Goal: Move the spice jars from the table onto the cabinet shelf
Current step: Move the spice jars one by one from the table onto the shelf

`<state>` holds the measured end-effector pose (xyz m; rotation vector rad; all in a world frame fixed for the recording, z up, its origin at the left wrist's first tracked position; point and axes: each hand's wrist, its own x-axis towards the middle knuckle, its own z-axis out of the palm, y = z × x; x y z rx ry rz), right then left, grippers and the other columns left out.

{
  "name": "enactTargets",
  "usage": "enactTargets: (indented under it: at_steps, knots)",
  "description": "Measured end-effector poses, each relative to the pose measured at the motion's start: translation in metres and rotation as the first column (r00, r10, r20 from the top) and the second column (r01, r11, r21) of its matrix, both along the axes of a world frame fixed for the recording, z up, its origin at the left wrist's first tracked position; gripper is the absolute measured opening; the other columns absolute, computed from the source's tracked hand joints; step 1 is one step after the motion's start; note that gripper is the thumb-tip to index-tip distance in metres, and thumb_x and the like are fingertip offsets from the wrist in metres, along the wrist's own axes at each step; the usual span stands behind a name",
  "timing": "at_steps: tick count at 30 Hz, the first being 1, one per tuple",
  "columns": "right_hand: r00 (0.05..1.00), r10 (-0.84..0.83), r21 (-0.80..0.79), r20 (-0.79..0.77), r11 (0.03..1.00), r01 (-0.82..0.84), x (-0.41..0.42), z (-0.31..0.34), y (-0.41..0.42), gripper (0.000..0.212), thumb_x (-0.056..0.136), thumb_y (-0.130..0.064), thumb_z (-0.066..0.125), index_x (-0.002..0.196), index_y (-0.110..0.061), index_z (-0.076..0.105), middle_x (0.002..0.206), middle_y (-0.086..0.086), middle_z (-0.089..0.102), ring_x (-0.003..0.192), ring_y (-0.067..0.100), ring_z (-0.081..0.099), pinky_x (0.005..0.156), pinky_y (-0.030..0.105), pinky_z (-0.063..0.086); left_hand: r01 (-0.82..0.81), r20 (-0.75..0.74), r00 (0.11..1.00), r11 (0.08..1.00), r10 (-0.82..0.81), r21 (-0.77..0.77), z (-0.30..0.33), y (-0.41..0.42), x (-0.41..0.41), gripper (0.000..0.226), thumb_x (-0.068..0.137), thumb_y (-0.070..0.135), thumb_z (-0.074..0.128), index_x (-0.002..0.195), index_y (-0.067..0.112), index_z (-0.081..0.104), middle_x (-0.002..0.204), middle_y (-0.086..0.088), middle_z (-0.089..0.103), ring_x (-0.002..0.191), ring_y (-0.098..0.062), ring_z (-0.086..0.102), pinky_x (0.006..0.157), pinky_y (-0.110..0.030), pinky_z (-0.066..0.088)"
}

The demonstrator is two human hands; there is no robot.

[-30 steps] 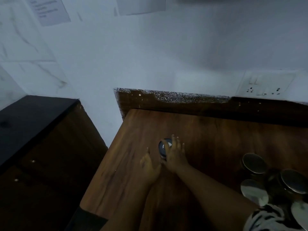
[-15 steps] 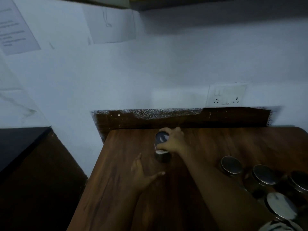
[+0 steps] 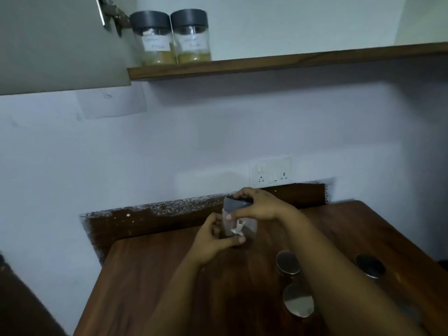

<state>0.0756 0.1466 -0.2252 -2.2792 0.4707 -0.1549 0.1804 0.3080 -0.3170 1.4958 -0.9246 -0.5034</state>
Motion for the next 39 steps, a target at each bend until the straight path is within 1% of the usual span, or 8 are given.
enactTargets:
  at_steps: [4, 7, 10, 15, 21, 27, 31, 39]
  knots:
    - [0.98, -0.087, 0.108, 0.181, 0.992, 0.068, -0.011, 0.017, -0.014, 0.068, 0.057, -0.052, 0.088, 0.115, -0.038, 0.054, 0.113, -0.009, 0.057, 0.097, 0.008, 0.06, 0.074, 0.022, 0.051, -0.178, 0.241, 0.952, 0.982, 0.188, -0.063, 0.021, -0.022, -0.023, 0.096, 0.055, 0.051, 0.09, 0.133, 0.021, 0.045, 0.127, 0.004, 0.054, 0.117, -0.011, 0.056, 0.084, -0.018, 0.052]
    - [0.945, -0.195, 0.103, 0.263, 0.98, 0.173, -0.011, 0.015, -0.021, 0.077, 0.051, -0.055, 0.089, 0.117, -0.038, 0.051, 0.116, -0.006, 0.056, 0.102, 0.016, 0.058, 0.074, 0.023, 0.049, -0.403, 0.586, 0.705, 0.906, 0.399, -0.132, 0.025, -0.043, -0.052, 0.113, 0.053, 0.07, 0.081, 0.141, 0.017, 0.034, 0.128, 0.007, 0.041, 0.114, -0.002, 0.045, 0.089, -0.014, 0.045]
    - [0.93, -0.19, 0.083, 0.315, 0.981, 0.173, -0.015, 0.014, -0.03, 0.079, 0.045, -0.068, 0.082, 0.112, -0.043, 0.05, 0.112, -0.008, 0.054, 0.1, 0.014, 0.057, 0.078, 0.024, 0.051, -0.391, 0.479, 0.764, 0.901, 0.433, -0.19, 0.031, -0.055, -0.061, 0.099, 0.055, 0.053, 0.088, 0.135, 0.018, 0.041, 0.125, 0.007, 0.05, 0.113, -0.005, 0.054, 0.087, -0.021, 0.05]
    - [0.935, -0.135, 0.423, 0.327, 0.906, -0.017, -0.033, 0.029, -0.059, 0.06, 0.044, -0.056, 0.087, 0.098, -0.036, 0.07, 0.112, 0.002, 0.067, 0.097, 0.018, 0.069, 0.084, 0.039, 0.059, -0.003, -0.009, 1.0, 0.969, 0.001, -0.246, 0.037, -0.057, -0.054, 0.077, 0.061, 0.02, 0.091, 0.128, 0.023, 0.053, 0.123, -0.003, 0.066, 0.115, -0.022, 0.063, 0.085, -0.026, 0.054]
    - [0.909, -0.246, 0.157, 0.338, 0.966, 0.203, -0.031, 0.035, -0.066, 0.052, 0.053, -0.054, 0.085, 0.095, -0.03, 0.066, 0.101, -0.009, 0.063, 0.086, 0.005, 0.061, 0.069, 0.023, 0.054, -0.324, 0.458, 0.799, 0.92, 0.39, -0.22, 0.045, -0.083, -0.088, 0.094, 0.056, 0.052, 0.088, 0.133, 0.029, 0.038, 0.13, 0.014, 0.049, 0.116, 0.003, 0.055, 0.085, -0.02, 0.054]
    - [0.94, -0.107, 0.457, 0.323, 0.887, -0.057, -0.045, 0.045, -0.083, 0.056, 0.05, -0.057, 0.087, 0.091, -0.022, 0.072, 0.091, -0.003, 0.075, 0.085, 0.015, 0.071, 0.064, 0.027, 0.054, -0.184, 0.138, 0.964, 0.947, 0.225, -0.263, 0.057, -0.077, -0.085, 0.081, 0.065, 0.024, 0.087, 0.134, 0.036, 0.046, 0.115, 0.003, 0.065, 0.107, -0.018, 0.066, 0.082, -0.027, 0.055]
    - [0.916, -0.135, 0.562, 0.378, 0.819, -0.111, -0.045, 0.048, -0.084, 0.052, 0.057, -0.051, 0.085, 0.094, -0.016, 0.073, 0.09, 0.002, 0.075, 0.077, 0.014, 0.073, 0.059, 0.027, 0.055, -0.191, 0.206, 0.944, 0.936, 0.258, -0.295, 0.065, -0.088, -0.101, 0.092, 0.077, 0.022, 0.08, 0.151, 0.029, 0.026, 0.136, 0.01, 0.055, 0.124, -0.012, 0.056, 0.096, -0.026, 0.051]
    - [0.867, -0.192, 0.751, 0.46, 0.605, -0.265, -0.041, 0.044, -0.092, 0.056, 0.081, -0.058, 0.062, 0.128, -0.027, 0.058, 0.123, 0.007, 0.066, 0.112, 0.029, 0.064, 0.091, 0.048, 0.055, -0.155, 0.028, 0.983, 0.908, 0.18, -0.39, 0.082, -0.1, -0.102, 0.094, 0.077, 0.011, 0.078, 0.148, 0.044, 0.025, 0.133, 0.013, 0.058, 0.122, -0.014, 0.058, 0.091, -0.025, 0.052]
